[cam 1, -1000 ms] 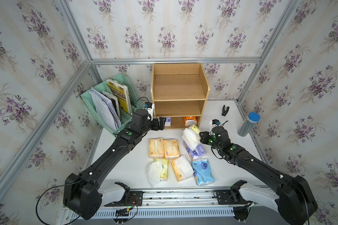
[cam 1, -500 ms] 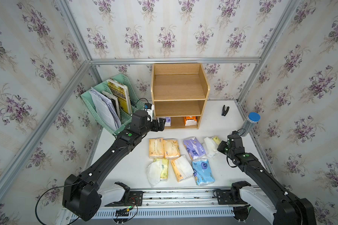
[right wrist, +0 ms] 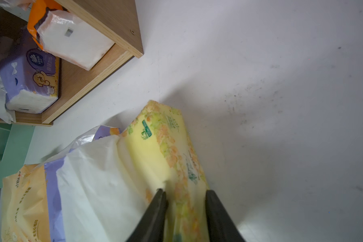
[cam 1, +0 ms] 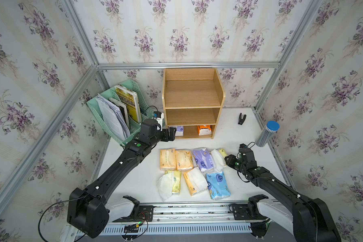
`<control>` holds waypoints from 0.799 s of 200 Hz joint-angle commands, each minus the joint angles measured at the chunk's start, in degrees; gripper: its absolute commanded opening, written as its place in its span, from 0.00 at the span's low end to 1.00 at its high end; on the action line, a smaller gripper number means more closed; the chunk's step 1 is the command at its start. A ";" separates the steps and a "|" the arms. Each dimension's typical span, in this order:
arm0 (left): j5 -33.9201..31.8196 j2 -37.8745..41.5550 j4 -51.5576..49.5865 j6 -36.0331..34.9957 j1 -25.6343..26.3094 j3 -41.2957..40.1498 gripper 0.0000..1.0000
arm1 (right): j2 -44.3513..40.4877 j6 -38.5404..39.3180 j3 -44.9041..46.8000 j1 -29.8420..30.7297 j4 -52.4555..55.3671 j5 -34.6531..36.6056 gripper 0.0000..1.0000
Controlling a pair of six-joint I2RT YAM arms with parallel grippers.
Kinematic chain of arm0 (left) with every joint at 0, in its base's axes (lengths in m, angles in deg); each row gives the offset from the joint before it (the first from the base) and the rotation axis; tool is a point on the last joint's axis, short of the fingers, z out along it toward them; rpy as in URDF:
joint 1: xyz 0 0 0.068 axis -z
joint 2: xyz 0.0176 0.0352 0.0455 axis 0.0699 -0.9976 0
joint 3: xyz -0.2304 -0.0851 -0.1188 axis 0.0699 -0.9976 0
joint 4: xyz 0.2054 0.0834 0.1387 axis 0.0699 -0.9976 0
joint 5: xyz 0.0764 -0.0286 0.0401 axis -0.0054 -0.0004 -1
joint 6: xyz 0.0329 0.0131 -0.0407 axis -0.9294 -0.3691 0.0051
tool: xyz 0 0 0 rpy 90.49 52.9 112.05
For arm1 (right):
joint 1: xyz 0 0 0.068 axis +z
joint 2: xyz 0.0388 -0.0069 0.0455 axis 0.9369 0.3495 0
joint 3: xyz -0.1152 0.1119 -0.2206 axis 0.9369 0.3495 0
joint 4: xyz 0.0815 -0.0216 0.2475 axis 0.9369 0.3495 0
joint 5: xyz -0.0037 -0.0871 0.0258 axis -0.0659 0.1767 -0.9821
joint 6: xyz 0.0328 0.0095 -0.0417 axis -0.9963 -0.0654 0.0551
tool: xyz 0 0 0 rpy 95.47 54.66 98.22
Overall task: Remove the tissue boxes from the shelf
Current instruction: Place the box of tissues at the center of the board.
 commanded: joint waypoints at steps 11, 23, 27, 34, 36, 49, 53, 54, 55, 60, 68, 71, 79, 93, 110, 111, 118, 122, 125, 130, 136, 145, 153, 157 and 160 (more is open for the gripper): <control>0.50 -0.34 -0.29 -0.88 -2.46 1.94 0.99 | -1.02 -1.22 -0.89 0.47 0.32 2.78 0.59; 1.21 -0.93 -0.45 -1.44 -3.39 2.97 0.99 | -2.96 -1.21 -1.21 0.47 1.08 3.51 0.61; 1.47 -1.20 -0.68 -1.59 -3.64 3.38 0.99 | -3.53 -1.21 -1.28 0.47 1.30 3.70 0.61; 1.96 -1.64 -0.59 -1.77 -3.98 3.87 0.99 | -4.36 -1.26 -1.43 0.47 1.44 3.76 0.61; 2.15 -1.78 -0.49 -1.86 -4.05 3.97 0.99 | -4.60 -1.30 -1.50 0.47 1.40 3.63 0.61; 3.92 -2.59 0.71 -2.60 -4.32 4.27 0.99 | -4.86 -1.39 -1.81 0.47 1.12 2.49 0.61; 4.62 -2.83 1.34 -2.87 -4.25 4.20 0.99 | -4.72 -1.49 -1.97 0.48 1.07 1.94 0.61; 4.84 -2.88 1.45 -2.88 -4.25 4.24 0.99 | -4.67 -1.51 -2.01 0.47 1.08 1.84 0.61; 5.04 -2.91 1.51 -2.88 -4.29 4.25 0.99 | -4.60 -1.60 -2.07 0.47 1.04 1.75 0.61; 5.85 -3.17 2.32 -3.05 -4.28 4.27 0.99 | -4.47 -1.81 -2.18 0.55 0.93 1.35 0.61; 6.95 -3.61 3.35 -3.37 -4.29 4.16 0.99 | -4.56 -2.46 -2.22 0.84 0.55 1.20 0.61; 7.29 -3.77 3.60 -3.48 -4.30 4.17 0.99 | -4.74 -2.67 -2.16 1.01 0.31 1.32 0.61; 8.04 -4.28 4.13 -3.77 -4.25 4.26 0.99 | -5.56 -3.44 -1.90 1.74 -0.67 1.64 0.61; 8.98 -4.85 5.33 -4.09 -4.28 4.19 0.99 | -7.37 -5.48 -0.81 3.23 -4.84 0.68 0.61; 10.47 -5.04 8.38 -3.05 -4.26 3.46 0.99 | -7.57 -7.86 -0.35 5.92 -11.56 -1.27 0.61; 10.57 -5.04 8.62 -3.01 -4.26 3.38 0.99 | -7.54 -7.99 -0.41 6.14 -11.78 -1.26 0.61; 11.69 -5.00 10.36 -2.57 -4.12 2.76 0.99 | -6.61 -8.41 -1.12 7.89 -13.30 -0.76 0.61; 12.06 -4.89 11.27 -2.30 -4.03 2.45 0.99 | -5.89 -8.45 -1.79 8.92 -13.89 -0.26 0.61; 12.25 -4.87 11.86 -2.09 -3.92 2.29 0.99 | -5.32 -8.45 -2.31 9.75 -14.24 0.17 0.61; 12.26 -4.87 12.68 -1.82 -3.75 2.09 0.99 | -4.21 -8.33 -3.41 11.22 -14.45 1.08 0.61; 12.35 -4.88 13.43 -1.72 -3.54 1.91 0.99 | -2.83 -8.12 -4.65 12.84 -14.76 2.24 0.61; 12.53 -4.78 14.18 -1.78 -3.15 1.68 0.99 | -0.69 -8.28 -6.63 14.78 -15.17 3.70 0.61; 12.68 -4.78 14.47 -1.91 -2.67 1.63 0.99 | 1.21 -8.89 -8.05 17.12 -15.79 4.58 0.61; 12.70 -4.65 14.61 -1.93 -2.46 1.63 0.99 | 1.98 -9.13 -8.51 17.69 -16.19 4.77 0.61; 12.78 -4.62 14.70 -2.01 -2.34 1.63 0.99 | 2.91 -9.45 -9.03 18.18 -17.05 4.81 0.61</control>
